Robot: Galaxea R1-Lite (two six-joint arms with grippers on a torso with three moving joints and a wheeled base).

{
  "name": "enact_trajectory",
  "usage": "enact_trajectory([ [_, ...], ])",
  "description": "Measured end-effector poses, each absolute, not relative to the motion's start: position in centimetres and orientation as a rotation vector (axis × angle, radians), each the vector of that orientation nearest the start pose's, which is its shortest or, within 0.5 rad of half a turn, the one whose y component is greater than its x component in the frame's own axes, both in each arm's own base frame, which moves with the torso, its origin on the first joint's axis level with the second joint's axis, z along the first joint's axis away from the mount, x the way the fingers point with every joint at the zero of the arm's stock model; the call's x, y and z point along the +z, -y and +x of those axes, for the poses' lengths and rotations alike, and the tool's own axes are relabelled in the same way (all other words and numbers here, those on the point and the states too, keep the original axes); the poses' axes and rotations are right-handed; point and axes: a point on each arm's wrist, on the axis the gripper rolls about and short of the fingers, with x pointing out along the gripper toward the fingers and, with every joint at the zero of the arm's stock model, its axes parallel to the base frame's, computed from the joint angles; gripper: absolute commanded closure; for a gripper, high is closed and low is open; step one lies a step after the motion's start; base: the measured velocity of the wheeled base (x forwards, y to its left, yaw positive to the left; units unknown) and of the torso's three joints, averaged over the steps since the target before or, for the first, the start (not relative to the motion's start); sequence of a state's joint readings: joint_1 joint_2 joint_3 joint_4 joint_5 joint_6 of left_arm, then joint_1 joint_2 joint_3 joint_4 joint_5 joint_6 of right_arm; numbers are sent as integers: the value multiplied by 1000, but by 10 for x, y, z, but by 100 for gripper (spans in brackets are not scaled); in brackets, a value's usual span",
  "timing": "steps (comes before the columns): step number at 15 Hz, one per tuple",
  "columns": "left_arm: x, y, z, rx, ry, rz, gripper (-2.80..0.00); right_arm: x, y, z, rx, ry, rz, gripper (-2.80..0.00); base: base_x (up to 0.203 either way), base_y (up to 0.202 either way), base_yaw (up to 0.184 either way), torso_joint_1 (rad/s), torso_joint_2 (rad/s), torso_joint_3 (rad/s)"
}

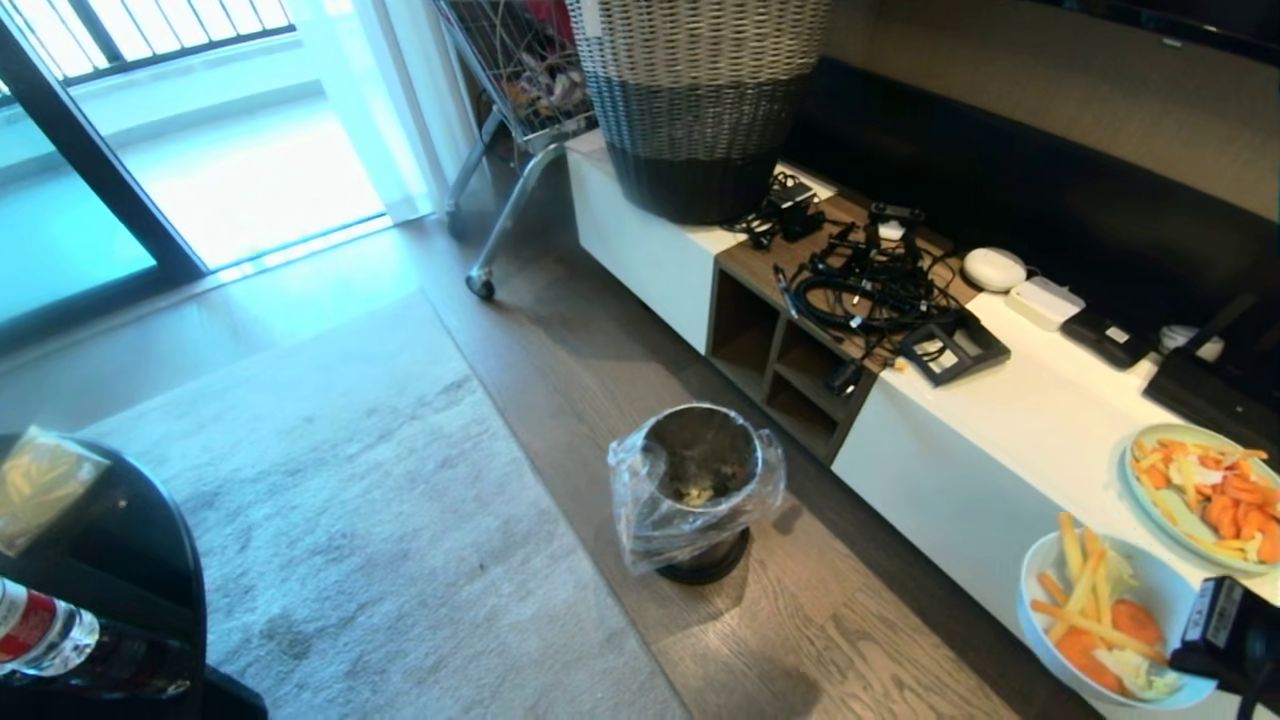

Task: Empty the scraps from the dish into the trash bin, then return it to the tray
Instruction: Move the bowl over the trash can

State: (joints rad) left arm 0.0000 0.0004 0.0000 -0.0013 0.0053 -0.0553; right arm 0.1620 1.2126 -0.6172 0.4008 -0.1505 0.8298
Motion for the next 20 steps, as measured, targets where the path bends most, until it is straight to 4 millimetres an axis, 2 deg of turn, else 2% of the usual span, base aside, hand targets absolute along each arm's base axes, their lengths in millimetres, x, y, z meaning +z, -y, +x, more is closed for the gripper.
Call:
enact_trajectory([
  [6, 76, 0, -23, 6, 1, -55, 0, 164, -30, 165, -353, -916, 593, 0, 0, 0, 0, -1, 2, -198],
  [14, 76, 0, -23, 5, 1, -56, 0, 165, -40, 175, -308, -909, 575, 0, 0, 0, 0, -2, 2, -199],
  [20, 76, 0, -23, 6, 1, -56, 0, 171, -53, 195, -231, -819, 587, 0, 0, 0, 0, 4, 2, -198],
])
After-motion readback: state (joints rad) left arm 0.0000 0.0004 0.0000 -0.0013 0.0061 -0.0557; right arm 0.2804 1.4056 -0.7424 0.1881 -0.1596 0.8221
